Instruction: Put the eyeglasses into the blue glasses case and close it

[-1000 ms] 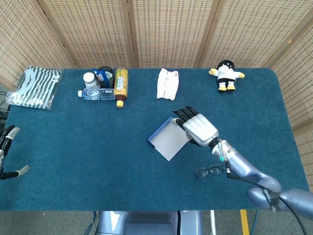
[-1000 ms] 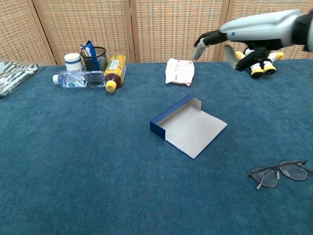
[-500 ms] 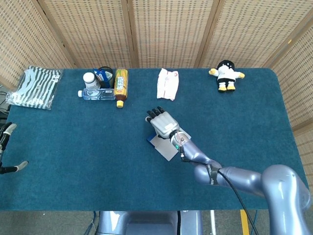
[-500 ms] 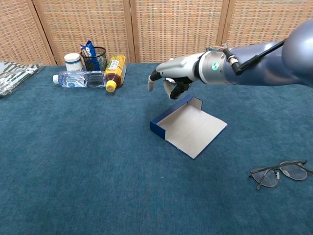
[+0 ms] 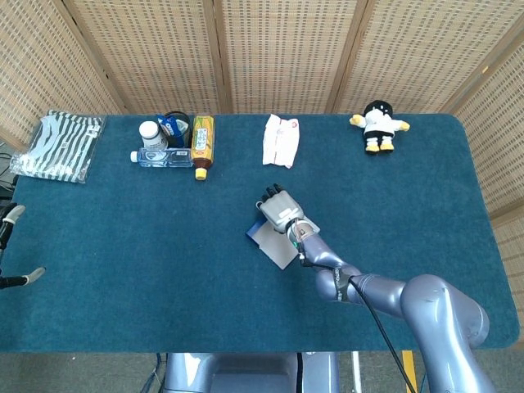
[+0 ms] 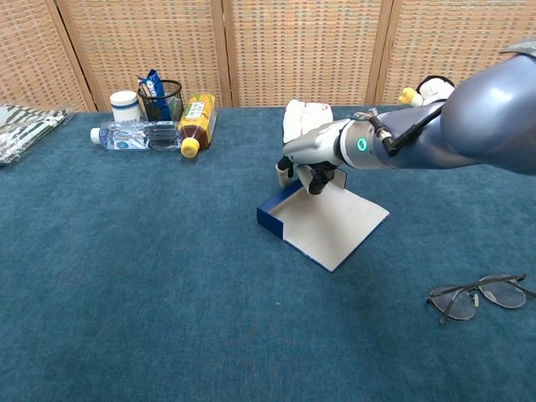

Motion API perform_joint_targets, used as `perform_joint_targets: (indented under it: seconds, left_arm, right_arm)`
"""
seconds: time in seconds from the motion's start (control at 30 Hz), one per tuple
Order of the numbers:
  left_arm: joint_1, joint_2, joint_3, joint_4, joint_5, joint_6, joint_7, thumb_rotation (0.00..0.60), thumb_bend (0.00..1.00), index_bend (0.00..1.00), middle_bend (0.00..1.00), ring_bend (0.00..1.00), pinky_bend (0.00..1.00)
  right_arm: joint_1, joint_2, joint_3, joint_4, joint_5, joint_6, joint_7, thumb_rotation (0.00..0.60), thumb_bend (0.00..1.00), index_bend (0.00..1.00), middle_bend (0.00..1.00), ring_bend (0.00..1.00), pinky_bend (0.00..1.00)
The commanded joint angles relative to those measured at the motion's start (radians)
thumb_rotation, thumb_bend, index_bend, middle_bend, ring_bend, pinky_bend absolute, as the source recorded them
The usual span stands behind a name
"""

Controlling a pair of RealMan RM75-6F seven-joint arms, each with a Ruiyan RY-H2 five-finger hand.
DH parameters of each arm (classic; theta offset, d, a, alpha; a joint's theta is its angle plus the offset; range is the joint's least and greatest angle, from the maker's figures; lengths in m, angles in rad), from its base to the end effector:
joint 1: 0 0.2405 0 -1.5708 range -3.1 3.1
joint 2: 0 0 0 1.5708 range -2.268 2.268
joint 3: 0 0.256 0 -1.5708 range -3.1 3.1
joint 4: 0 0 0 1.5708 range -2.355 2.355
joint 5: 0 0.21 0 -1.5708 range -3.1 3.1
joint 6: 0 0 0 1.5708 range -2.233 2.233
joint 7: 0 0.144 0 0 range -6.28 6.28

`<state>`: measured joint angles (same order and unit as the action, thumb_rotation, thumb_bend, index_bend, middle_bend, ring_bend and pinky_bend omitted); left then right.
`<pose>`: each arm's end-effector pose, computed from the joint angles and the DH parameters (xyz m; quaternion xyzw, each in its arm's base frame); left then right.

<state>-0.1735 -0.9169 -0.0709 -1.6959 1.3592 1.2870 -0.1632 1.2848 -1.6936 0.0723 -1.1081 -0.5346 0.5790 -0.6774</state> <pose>-0.3168 0.2105 0.2028 -0.5789 -0.4563 -0.3600 0.5719 -0.0641 -0.4279 -0.0763 0.8531 -0.2786 0.1885 0.3989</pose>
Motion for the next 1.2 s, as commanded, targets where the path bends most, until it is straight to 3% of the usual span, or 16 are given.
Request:
perform_joint_targets:
  seconds: [0.03, 0.33, 0.6, 0.67, 0.77, 0.8, 0.83, 0.87, 0.93, 1.0, 1.07, 1.2]
  left_arm:
    - [0.001, 0.000, 0.002, -0.001, 0.005, 0.001, -0.001, 0.600, 0.00, 0.00, 0.00, 0.00, 0.00]
    - [0.001, -0.006, 0.010, -0.002, 0.017, 0.002, 0.014, 0.600, 0.00, 0.00, 0.00, 0.00, 0.00]
    - [-0.007, -0.019, 0.016, -0.016, 0.023, -0.005, 0.059, 0.600, 0.00, 0.00, 0.00, 0.00, 0.00]
    - [-0.007, -0.020, 0.016, -0.019, 0.025, -0.004, 0.066, 0.600, 0.00, 0.00, 0.00, 0.00, 0.00]
    - [-0.007, -0.021, 0.017, -0.022, 0.028, -0.001, 0.069, 0.600, 0.00, 0.00, 0.00, 0.00, 0.00]
    - [-0.006, -0.020, 0.018, -0.023, 0.030, 0.001, 0.068, 0.600, 0.00, 0.00, 0.00, 0.00, 0.00]
    - [-0.006, -0.020, 0.018, -0.023, 0.032, 0.003, 0.067, 0.600, 0.00, 0.00, 0.00, 0.00, 0.00]
    - [-0.005, -0.019, 0.019, -0.024, 0.034, 0.005, 0.066, 0.600, 0.00, 0.00, 0.00, 0.00, 0.00]
    - [-0.004, -0.018, 0.020, -0.024, 0.039, 0.008, 0.063, 0.600, 0.00, 0.00, 0.00, 0.00, 0.00]
    - [-0.002, -0.016, 0.022, -0.024, 0.045, 0.011, 0.058, 0.600, 0.00, 0.00, 0.00, 0.00, 0.00]
    - [0.001, -0.014, 0.024, -0.025, 0.052, 0.017, 0.053, 0.600, 0.00, 0.00, 0.00, 0.00, 0.00]
    - [0.008, -0.009, 0.030, -0.026, 0.072, 0.033, 0.038, 0.600, 0.00, 0.00, 0.00, 0.00, 0.00]
  right_arm:
    - [0.007, 0.015, -0.033, -0.003, 0.045, 0.029, -0.038, 0.600, 1.00, 0.30, 0.23, 0.00, 0.00]
    - [-0.011, 0.116, -0.097, -0.089, 0.144, 0.077, -0.081, 0.600, 1.00, 0.36, 0.31, 0.01, 0.00]
    - [-0.027, 0.218, -0.160, -0.162, 0.216, 0.046, -0.082, 0.600, 1.00, 0.44, 0.39, 0.02, 0.00]
    - [-0.036, 0.239, -0.153, -0.184, 0.192, 0.053, -0.058, 0.600, 1.00, 0.44, 0.36, 0.02, 0.00]
    - [-0.067, 0.266, -0.122, -0.215, 0.110, 0.086, 0.003, 0.600, 1.00, 0.37, 0.17, 0.02, 0.00]
    - [-0.086, 0.278, -0.105, -0.230, 0.060, 0.119, 0.033, 0.600, 0.93, 0.32, 0.09, 0.01, 0.00]
    - [-0.103, 0.288, -0.091, -0.245, 0.018, 0.151, 0.059, 0.600, 0.77, 0.29, 0.03, 0.00, 0.00]
    - [-0.123, 0.297, -0.076, -0.261, -0.029, 0.192, 0.088, 0.600, 0.65, 0.27, 0.01, 0.00, 0.00]
    - [-0.159, 0.318, -0.056, -0.296, -0.120, 0.258, 0.142, 0.600, 0.25, 0.24, 0.00, 0.00, 0.00]
    - [-0.204, 0.357, -0.044, -0.347, -0.228, 0.322, 0.208, 0.600, 0.06, 0.24, 0.00, 0.00, 0.00]
    - [-0.244, 0.398, -0.044, -0.394, -0.322, 0.364, 0.269, 0.600, 0.00, 0.24, 0.00, 0.00, 0.00]
    - [-0.351, 0.497, -0.090, -0.483, -0.579, 0.465, 0.412, 0.600, 0.00, 0.24, 0.00, 0.00, 0.00]
